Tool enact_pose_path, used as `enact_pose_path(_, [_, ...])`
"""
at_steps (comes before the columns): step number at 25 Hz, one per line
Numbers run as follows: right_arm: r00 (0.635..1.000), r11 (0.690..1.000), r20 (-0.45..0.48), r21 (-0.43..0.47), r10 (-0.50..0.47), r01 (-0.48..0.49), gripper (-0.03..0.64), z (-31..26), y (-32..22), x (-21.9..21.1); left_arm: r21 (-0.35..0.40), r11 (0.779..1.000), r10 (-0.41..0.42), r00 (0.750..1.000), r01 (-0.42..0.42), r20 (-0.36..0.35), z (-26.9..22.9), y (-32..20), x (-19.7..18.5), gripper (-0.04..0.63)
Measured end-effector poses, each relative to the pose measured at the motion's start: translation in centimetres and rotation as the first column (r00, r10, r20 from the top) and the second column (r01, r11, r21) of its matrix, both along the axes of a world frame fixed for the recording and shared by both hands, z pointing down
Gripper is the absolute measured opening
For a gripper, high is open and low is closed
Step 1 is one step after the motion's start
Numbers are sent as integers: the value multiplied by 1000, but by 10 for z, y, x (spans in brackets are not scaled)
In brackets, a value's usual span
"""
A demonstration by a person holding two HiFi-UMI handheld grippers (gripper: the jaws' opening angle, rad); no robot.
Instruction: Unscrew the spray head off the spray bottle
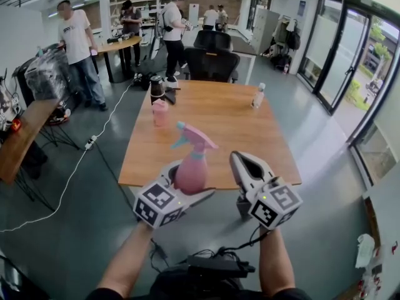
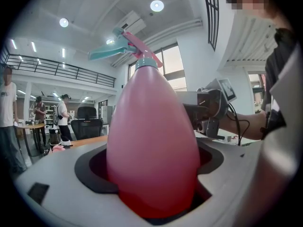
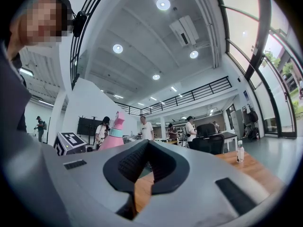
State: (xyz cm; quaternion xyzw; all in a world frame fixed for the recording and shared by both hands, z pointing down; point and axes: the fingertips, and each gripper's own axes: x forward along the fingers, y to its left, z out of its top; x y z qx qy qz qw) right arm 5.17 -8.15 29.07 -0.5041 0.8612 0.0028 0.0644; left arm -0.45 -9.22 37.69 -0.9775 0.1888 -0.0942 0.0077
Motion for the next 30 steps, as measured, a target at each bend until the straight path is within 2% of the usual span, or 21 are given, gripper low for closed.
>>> enact_pose_path(10, [999, 1000, 24, 2, -26, 26, 9, 2, -18, 18, -24, 1000, -11, 1000, 11, 27, 11, -18, 18, 462])
enact_pose_path(20, [993, 994, 51, 42, -103, 101, 9, -5, -57, 67, -50, 998, -45, 997, 48, 57, 23, -58, 68, 462])
enact_pose_path(25, [974, 980, 113, 51, -197, 193, 9, -13, -78, 91, -47, 995, -83, 994, 86, 69, 19, -76, 93, 462])
enact_pose_path(30, [943, 948, 96, 23, -318, 317, 11, -19, -89, 89, -30, 993, -113, 991, 115, 71, 8, -92, 105, 462])
